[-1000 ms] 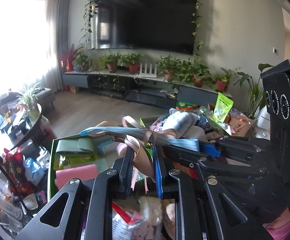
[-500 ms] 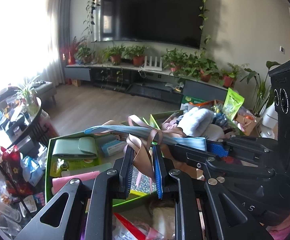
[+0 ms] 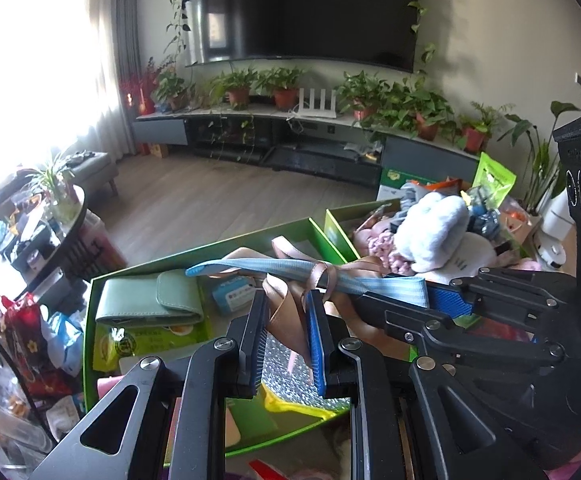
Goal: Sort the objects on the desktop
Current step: 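Lower the bow into a green box compartment and open both grippers, then withdraw both grippers from the box back over the blanket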
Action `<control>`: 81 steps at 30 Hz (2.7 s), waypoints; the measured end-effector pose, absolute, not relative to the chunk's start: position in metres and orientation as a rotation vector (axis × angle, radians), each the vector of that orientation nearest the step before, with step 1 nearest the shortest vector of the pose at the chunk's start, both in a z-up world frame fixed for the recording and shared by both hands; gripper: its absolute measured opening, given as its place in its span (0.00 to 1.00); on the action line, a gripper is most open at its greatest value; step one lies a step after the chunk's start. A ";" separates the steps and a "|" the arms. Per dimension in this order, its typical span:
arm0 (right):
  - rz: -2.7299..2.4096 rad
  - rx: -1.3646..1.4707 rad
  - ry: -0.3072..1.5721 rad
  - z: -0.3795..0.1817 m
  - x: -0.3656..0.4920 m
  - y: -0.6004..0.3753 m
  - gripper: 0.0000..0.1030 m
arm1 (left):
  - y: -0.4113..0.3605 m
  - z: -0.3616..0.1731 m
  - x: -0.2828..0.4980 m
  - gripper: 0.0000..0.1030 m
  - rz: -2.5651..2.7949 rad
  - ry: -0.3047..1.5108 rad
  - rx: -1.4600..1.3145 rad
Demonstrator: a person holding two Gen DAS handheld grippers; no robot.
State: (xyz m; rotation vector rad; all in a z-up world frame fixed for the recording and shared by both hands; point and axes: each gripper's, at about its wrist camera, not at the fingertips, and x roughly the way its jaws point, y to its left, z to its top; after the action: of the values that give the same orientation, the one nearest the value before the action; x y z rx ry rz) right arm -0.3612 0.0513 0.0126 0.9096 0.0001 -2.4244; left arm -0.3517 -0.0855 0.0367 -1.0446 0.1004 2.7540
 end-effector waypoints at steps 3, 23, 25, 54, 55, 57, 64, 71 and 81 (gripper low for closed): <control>-2.427 0.930 -0.004 0.008 -0.368 0.051 0.19 | -0.086 0.031 -0.358 0.18 2.758 0.113 -1.066; -2.456 1.010 0.008 -0.012 -0.381 0.050 0.44 | -0.107 0.016 -0.368 0.51 2.849 0.088 -1.194; -2.461 0.998 0.008 -0.008 -0.380 0.050 0.46 | -0.107 0.019 -0.367 0.53 2.853 0.084 -1.186; -2.514 0.804 0.029 0.073 -0.286 0.087 0.52 | -0.080 0.103 -0.271 0.65 2.936 0.068 -0.934; -2.517 0.801 0.028 0.074 -0.281 0.090 0.53 | -0.078 0.105 -0.266 0.65 2.934 0.068 -0.926; -2.523 0.794 0.030 0.077 -0.270 0.094 0.54 | -0.074 0.108 -0.256 0.65 2.932 0.072 -0.913; -2.529 0.776 0.024 0.080 -0.237 0.112 0.58 | -0.057 0.114 -0.222 0.65 2.915 0.076 -0.878; -2.539 0.757 0.028 0.083 -0.205 0.131 0.58 | -0.038 0.116 -0.193 0.65 2.903 0.086 -0.851; -2.538 0.761 0.017 0.074 -0.171 0.159 0.60 | -0.012 0.109 -0.162 0.65 2.872 0.092 -0.860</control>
State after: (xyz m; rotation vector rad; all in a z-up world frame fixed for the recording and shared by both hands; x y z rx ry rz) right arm -0.1706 0.1590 0.0744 0.7613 0.0174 -2.5382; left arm -0.1624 -0.0118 0.1085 -0.8595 0.0922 2.8716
